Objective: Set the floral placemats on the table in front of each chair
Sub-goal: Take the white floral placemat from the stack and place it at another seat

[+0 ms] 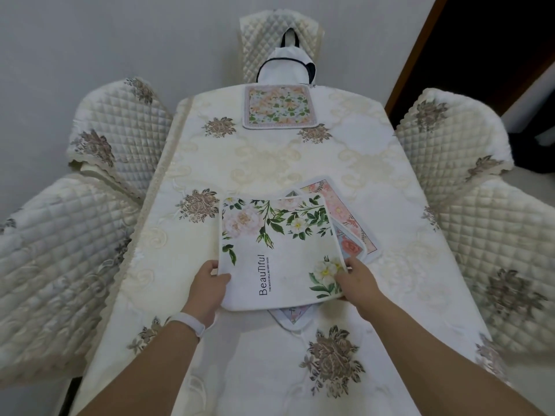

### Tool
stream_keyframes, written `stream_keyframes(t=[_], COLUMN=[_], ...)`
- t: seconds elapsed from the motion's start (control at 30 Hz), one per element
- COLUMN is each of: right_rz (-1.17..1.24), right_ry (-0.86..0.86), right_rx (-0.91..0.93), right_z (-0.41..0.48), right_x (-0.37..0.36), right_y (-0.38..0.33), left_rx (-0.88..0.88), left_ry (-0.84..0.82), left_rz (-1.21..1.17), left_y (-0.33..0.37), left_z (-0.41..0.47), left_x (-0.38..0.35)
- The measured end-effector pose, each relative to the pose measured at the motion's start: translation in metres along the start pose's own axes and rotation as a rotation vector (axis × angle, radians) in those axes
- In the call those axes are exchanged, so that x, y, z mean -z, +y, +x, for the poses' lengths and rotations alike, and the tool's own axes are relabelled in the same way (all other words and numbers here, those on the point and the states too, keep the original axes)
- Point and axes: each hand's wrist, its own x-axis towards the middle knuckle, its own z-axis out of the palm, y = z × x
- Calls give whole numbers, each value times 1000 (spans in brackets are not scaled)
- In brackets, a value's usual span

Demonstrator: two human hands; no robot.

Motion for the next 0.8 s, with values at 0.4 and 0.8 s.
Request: stream_keyframes(t=[0.4,0.8], right_rz=[105,244], right_ry=[122,328], right_rx=[134,184], right_z=[-121,-223], right_x=[42,97], right_y=[-10,38], left_rx=[-236,-411], left_ry=[-112,-298], left_rz=[-125,-153], left_y=[19,24], left_z=[-90,-157], left_x=[25,-11])
